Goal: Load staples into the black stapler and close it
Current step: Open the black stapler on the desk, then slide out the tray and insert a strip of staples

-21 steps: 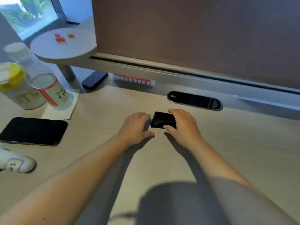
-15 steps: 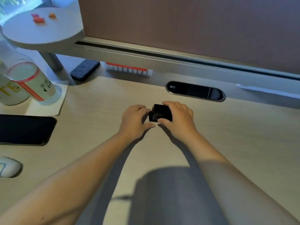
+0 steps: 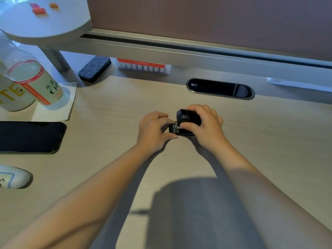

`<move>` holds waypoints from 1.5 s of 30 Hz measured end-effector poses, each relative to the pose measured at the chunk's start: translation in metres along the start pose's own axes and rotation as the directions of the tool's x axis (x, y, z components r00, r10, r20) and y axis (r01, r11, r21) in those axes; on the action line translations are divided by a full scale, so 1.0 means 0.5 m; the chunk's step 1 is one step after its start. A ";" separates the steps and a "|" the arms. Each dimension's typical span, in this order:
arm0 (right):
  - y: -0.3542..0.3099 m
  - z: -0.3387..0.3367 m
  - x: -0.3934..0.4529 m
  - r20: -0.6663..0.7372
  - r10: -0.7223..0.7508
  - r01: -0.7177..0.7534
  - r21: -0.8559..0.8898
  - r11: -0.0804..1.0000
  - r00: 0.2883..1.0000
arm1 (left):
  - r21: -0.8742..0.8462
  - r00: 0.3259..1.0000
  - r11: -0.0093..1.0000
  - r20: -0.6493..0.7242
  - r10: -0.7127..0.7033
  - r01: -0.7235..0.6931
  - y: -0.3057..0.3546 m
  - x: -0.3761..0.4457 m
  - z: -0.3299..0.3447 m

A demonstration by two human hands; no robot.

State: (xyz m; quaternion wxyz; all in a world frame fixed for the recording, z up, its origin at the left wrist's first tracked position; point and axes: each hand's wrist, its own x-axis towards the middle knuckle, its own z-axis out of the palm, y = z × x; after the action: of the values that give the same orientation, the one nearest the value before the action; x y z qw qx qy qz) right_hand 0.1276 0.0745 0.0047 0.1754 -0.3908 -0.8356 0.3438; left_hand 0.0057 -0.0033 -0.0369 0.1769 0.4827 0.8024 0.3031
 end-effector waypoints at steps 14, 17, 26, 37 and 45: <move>0.031 -0.046 -0.086 -0.432 0.261 0.013 0.537 0.844 0.863 | -0.031 0.999 0.999 0.020 -0.025 0.026 0.013 -0.095 0.003; 0.062 -0.055 -0.111 -0.438 0.413 -0.080 0.604 0.793 0.798 | -0.032 1.000 0.999 -0.004 -0.006 0.006 0.012 -0.129 0.011; 0.116 -0.099 -0.183 -0.204 0.559 -0.114 0.869 0.481 0.804 | 0.019 0.997 0.998 -0.041 0.058 -0.057 0.024 -0.198 0.029; 0.194 -0.113 -0.417 -0.359 0.259 -0.248 0.076 0.966 0.897 | 0.080 0.994 0.996 -0.103 0.045 -0.037 0.062 -0.326 0.052; 0.207 -0.081 -0.500 -0.385 0.133 -0.229 -0.216 0.949 0.913 | 0.087 0.991 0.996 -0.135 0.004 0.008 0.073 -0.380 0.060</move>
State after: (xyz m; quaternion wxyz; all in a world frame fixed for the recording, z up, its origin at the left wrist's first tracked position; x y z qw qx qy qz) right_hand 0.3637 -0.0541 -0.0465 0.2428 -0.5435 -0.7856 0.1688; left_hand 0.1369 -0.1486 -0.0373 0.1012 0.4677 0.8254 0.2997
